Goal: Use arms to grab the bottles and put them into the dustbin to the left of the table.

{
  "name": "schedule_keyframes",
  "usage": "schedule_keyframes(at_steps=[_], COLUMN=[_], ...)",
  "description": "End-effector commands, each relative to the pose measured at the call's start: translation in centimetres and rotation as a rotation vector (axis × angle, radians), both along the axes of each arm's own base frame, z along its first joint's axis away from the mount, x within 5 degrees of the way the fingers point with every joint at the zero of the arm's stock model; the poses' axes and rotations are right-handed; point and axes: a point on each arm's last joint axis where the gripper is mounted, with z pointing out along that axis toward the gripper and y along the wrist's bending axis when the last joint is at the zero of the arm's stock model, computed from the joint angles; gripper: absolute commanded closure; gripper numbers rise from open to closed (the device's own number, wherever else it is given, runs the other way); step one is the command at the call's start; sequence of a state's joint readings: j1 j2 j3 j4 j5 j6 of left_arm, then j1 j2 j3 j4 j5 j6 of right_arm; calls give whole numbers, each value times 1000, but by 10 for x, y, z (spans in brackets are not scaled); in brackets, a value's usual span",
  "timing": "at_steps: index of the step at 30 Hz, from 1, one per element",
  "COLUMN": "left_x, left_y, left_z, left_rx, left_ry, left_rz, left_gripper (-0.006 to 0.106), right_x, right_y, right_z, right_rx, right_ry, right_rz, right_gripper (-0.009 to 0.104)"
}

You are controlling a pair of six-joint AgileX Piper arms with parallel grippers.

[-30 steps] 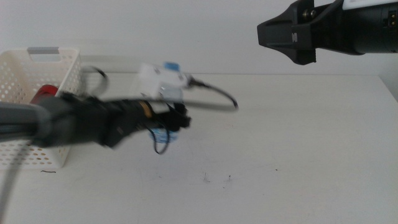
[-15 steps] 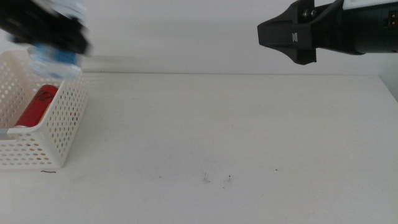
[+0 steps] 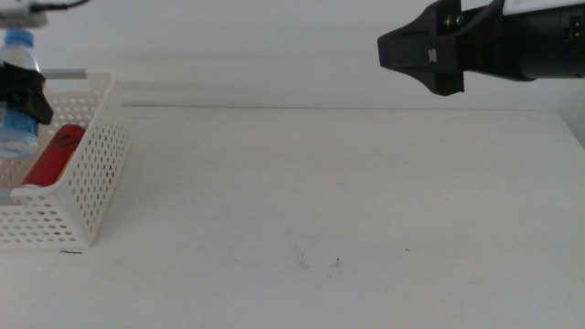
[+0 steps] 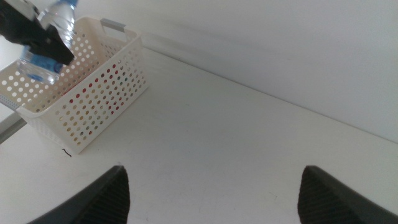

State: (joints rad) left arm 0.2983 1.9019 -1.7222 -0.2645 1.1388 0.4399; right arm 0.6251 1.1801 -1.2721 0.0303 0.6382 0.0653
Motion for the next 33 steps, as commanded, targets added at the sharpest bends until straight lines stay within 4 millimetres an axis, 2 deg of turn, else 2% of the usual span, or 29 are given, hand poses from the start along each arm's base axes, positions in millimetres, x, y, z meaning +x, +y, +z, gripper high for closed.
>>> schedule_keyframes(at_steps=[1,3,6,14,15,20,23,27,29,33], left_x=[8,14,21,26,26,22,17,5,-2,-25], left_y=[2,4,6,6,6,2,-5,-19,-33,-79], left_z=[0,-11,-21,-31,-31,-28,-15,13,30,64], left_rx=[-3,-6,-15,-19,-20,-38,-58,-57,-50,-28], left_ry=[-54,-43,-57,-50,-43,-24,-20,-50,-72,-129], left_rz=[12,16,28,15,16,13,42,51,40,-21], left_gripper=[101,96,81,11,6,7,7,7,7,7], right_x=[0,0,0,0,0,0,0,0,0,0], right_y=[-3,-3,-3,-3,-3,-3,-3,-3,-3,-3], right_z=[2,2,2,2,2,2,2,2,2,2], right_rx=[-2,-2,-2,-2,-2,-2,-2,-2,-2,-2], right_ry=[-17,-17,-17,-17,-17,-17,-17,-17,-17,-17], right_rz=[-4,-4,-4,-4,-4,-4,-4,-4,-4,-4], right_gripper=[3,3,3,3,3,3,3,3,3,3])
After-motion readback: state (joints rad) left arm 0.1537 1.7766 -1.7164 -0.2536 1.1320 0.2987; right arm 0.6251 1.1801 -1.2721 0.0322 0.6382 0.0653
